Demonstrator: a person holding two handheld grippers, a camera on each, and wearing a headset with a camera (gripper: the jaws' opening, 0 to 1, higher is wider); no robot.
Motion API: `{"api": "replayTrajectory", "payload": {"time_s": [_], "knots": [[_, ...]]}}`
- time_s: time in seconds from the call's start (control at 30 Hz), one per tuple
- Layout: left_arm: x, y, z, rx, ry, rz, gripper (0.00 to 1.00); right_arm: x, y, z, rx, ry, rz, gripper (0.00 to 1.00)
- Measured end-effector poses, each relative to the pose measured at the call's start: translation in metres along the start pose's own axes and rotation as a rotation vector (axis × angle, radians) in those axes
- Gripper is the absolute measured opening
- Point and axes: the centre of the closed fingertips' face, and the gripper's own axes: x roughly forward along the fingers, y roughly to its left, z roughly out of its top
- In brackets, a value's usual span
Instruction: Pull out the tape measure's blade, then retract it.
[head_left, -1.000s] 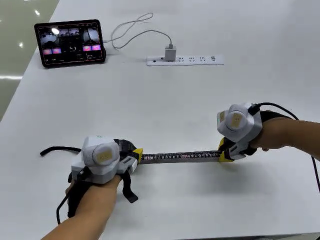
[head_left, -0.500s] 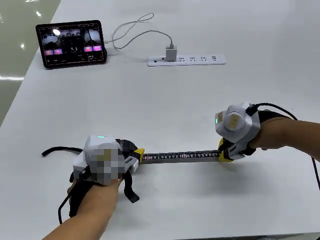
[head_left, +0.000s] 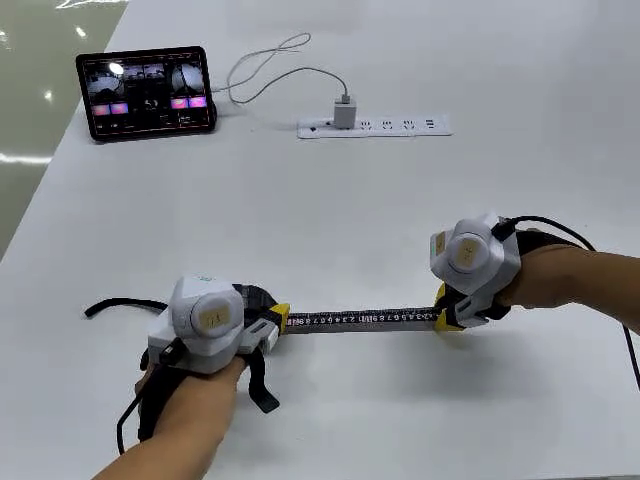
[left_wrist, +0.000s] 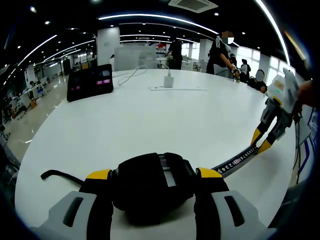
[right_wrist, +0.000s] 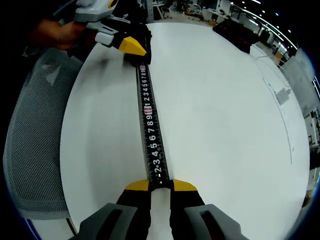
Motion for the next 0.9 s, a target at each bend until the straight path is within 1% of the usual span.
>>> {"api": "replayTrajectory", "payload": {"time_s": [0.1,0.17,0.37,0.47,0.9], "knots": [[0.000,0.000,0.000,0.001,-0.001,-0.001,0.61,0.000,0.000,0.001,0.001,-0.003,-0.002,0.09],[0.000,0.000,0.000,0.002,-0.002,-0.002,0.61,0.000,0.001,0.002,0.014,-0.006,-0.005,0.09],[0.000,0.000,0.000,0.007,0.000,-0.011,0.61,0.001,0.002,0.004,0.009,-0.006,-0.003,0.09],[0.000,0.000,0.000,0.010,0.000,-0.014,0.61,0.002,0.002,0.005,0.025,-0.009,0.000,0.09],[0.000,-0.001,0.000,0.015,-0.004,-0.019,0.61,0.003,0.004,0.011,0.028,-0.013,0.003,0.09]]}}
